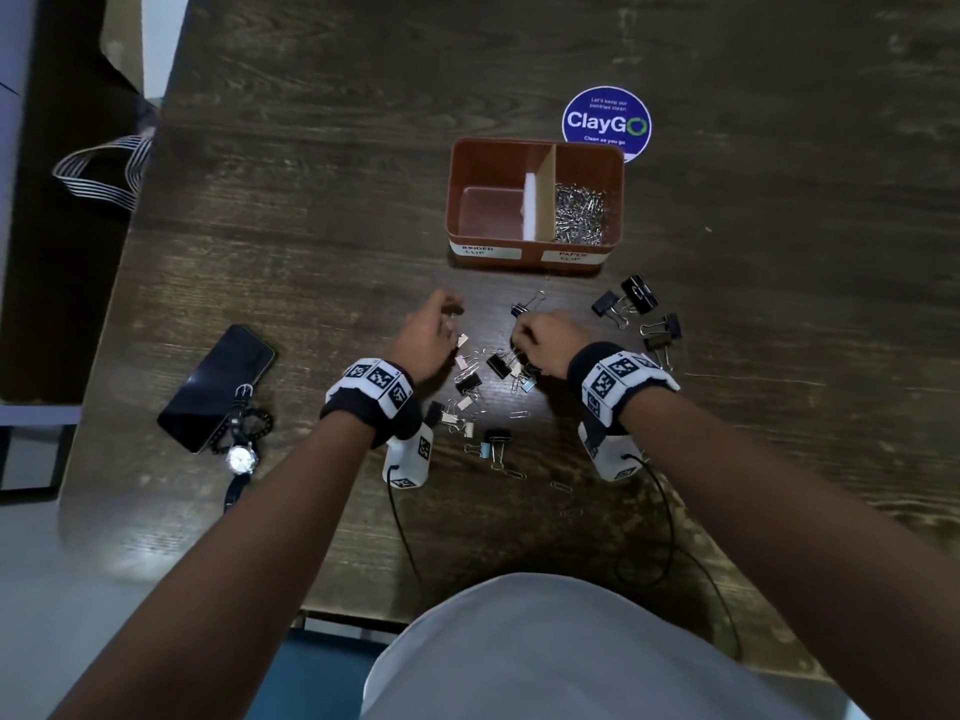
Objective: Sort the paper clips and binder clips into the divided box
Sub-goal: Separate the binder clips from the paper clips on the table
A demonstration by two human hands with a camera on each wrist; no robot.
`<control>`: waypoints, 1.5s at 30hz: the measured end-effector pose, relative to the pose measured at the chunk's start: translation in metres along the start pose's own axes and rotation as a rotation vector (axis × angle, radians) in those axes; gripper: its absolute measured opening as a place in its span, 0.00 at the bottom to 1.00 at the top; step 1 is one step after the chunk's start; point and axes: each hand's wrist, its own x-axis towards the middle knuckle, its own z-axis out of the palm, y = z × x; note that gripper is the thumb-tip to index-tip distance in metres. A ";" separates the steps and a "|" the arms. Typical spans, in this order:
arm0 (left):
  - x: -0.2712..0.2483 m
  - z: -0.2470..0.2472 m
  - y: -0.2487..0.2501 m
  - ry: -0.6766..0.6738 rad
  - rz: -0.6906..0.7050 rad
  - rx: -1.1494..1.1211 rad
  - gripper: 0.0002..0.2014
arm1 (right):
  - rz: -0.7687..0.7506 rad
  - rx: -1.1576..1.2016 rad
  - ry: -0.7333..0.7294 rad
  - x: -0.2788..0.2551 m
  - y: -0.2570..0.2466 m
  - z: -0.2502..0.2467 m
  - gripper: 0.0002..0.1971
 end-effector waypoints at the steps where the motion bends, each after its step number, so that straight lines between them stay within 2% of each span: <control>1: -0.003 -0.002 -0.001 -0.013 -0.014 -0.007 0.14 | -0.003 -0.075 0.011 0.003 -0.002 0.003 0.05; 4: -0.012 -0.002 -0.003 0.012 -0.096 -0.093 0.16 | -0.016 -0.180 0.094 0.005 -0.007 0.010 0.07; 6: -0.016 0.000 -0.005 0.042 -0.168 -0.176 0.16 | -0.024 -0.210 0.086 0.006 -0.009 0.013 0.08; 8: -0.019 0.001 -0.007 0.025 -0.202 -0.145 0.16 | -0.024 -0.259 0.046 0.007 -0.009 0.017 0.06; 10: -0.021 0.005 -0.009 -0.017 -0.186 0.006 0.18 | -0.017 -0.267 0.000 0.006 -0.008 0.019 0.03; 12: -0.024 0.009 -0.009 -0.025 -0.118 0.302 0.17 | -0.014 -0.240 -0.024 0.005 -0.009 0.020 0.04; 14: -0.026 0.015 -0.007 -0.007 -0.060 0.535 0.14 | -0.026 -0.203 0.017 0.004 -0.013 0.018 0.05; 19: -0.029 0.031 0.001 -0.003 -0.002 0.747 0.12 | -0.096 -0.177 0.160 0.015 -0.024 0.020 0.08; 24: -0.032 0.036 0.007 -0.037 -0.027 0.750 0.09 | -0.113 -0.311 0.139 0.018 -0.025 0.035 0.10; 27: -0.034 0.036 0.012 -0.077 0.017 0.772 0.06 | -0.111 -0.323 0.111 0.015 -0.020 0.038 0.12; 29: -0.035 0.034 0.017 -0.118 0.009 0.759 0.08 | -0.129 -0.346 0.117 0.012 -0.014 0.039 0.12; 32: -0.036 0.027 0.024 -0.162 0.017 0.741 0.14 | -0.148 -0.336 0.210 0.011 -0.005 0.039 0.10; 33: -0.035 0.024 0.025 -0.147 0.023 0.719 0.17 | -0.147 -0.326 0.223 0.011 -0.003 0.038 0.08; 35: -0.033 0.018 0.027 -0.066 -0.029 0.520 0.20 | -0.145 -0.331 0.202 0.008 0.001 0.037 0.08; 39: -0.021 0.016 0.020 -0.004 -0.157 -0.162 0.18 | -0.160 -0.263 0.182 -0.001 0.005 0.032 0.11; 41: -0.021 0.017 0.019 -0.065 -0.223 -0.469 0.18 | -0.116 -0.114 0.239 -0.005 0.008 0.027 0.12; 45: -0.020 0.017 0.025 -0.218 -0.234 -0.752 0.14 | 0.001 0.177 0.273 -0.013 0.023 0.012 0.12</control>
